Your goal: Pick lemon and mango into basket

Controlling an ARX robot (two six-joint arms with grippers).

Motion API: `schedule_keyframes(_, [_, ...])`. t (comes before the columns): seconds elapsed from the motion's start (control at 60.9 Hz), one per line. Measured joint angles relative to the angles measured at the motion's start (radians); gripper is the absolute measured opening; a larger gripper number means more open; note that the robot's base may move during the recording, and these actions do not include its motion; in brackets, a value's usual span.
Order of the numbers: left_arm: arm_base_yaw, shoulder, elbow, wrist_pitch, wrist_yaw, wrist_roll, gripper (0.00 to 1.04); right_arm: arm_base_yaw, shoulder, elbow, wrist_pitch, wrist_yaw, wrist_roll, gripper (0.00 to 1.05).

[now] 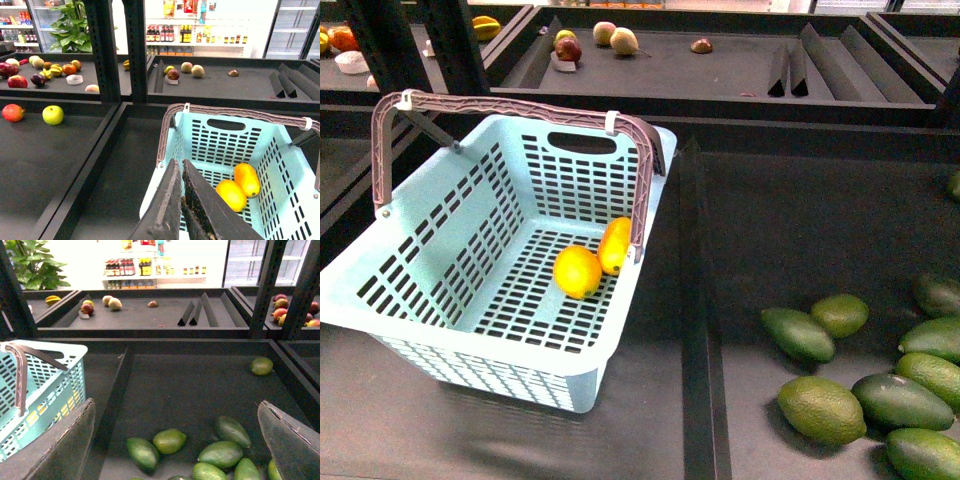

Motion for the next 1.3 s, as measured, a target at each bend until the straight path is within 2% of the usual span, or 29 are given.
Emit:
schedule_keyframes(0.361, [0.0, -0.192, 0.0, -0.185, 0.0, 0.0, 0.03, 0.0, 0.0, 0.0, 0.0, 0.0, 0.0, 0.96])
schedule_keyframes(0.706, [0.0, -0.305, 0.0, -0.299, 0.0, 0.0, 0.03, 0.0, 0.0, 0.0, 0.0, 0.0, 0.0, 0.96])
schedule_keyframes(0.821, [0.0, -0.459, 0.0, -0.471, 0.0, 0.0, 0.03, 0.0, 0.0, 0.0, 0.0, 0.0, 0.0, 0.96])
schedule_keyframes(1.297, [0.0, -0.48, 0.0, -0.479, 0.0, 0.0, 0.03, 0.0, 0.0, 0.0, 0.0, 0.0, 0.0, 0.96])
